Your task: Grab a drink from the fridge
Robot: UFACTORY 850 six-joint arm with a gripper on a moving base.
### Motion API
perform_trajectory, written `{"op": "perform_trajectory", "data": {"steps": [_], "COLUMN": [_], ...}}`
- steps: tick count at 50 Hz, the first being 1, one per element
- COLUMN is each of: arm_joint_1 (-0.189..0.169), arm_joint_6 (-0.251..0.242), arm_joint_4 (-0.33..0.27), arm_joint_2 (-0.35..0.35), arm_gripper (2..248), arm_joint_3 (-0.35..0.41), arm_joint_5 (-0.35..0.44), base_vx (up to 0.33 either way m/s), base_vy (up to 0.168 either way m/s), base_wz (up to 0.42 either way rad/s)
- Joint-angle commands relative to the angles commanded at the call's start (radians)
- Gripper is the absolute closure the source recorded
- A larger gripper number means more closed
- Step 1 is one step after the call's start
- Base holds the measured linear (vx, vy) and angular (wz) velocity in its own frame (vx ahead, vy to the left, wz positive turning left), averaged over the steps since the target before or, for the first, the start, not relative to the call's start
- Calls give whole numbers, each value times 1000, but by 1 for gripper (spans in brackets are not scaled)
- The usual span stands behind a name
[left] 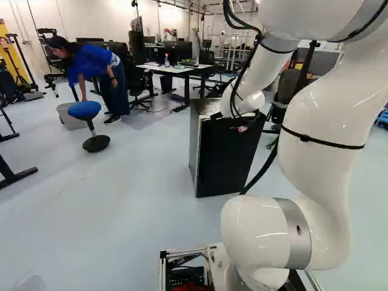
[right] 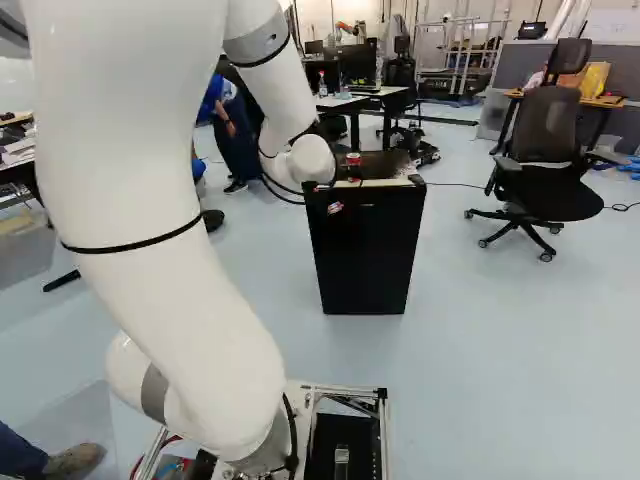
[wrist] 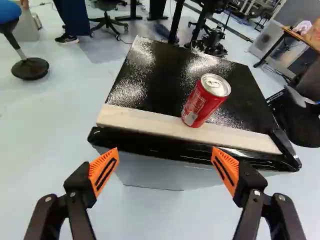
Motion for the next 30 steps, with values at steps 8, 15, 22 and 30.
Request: {"op": "perform_trajectory", "data": {"steps": [8,15,22,30], "arm_joint_1": [3,3,3,3], "arm_joint_6": [0,0,0,0], "arm_joint_4": [84,158,232,283], "arm_joint_2": [1,1,1,-7], "arm_gripper": [3,3,3,3], "arm_joint_3": [1,1,1,-1], "arm_joint_5": [41,72,102,127], "base_vx": [0,0,0,0], "base_vy": [0,0,0,0], "base_wz": [0,0,0,0]}}
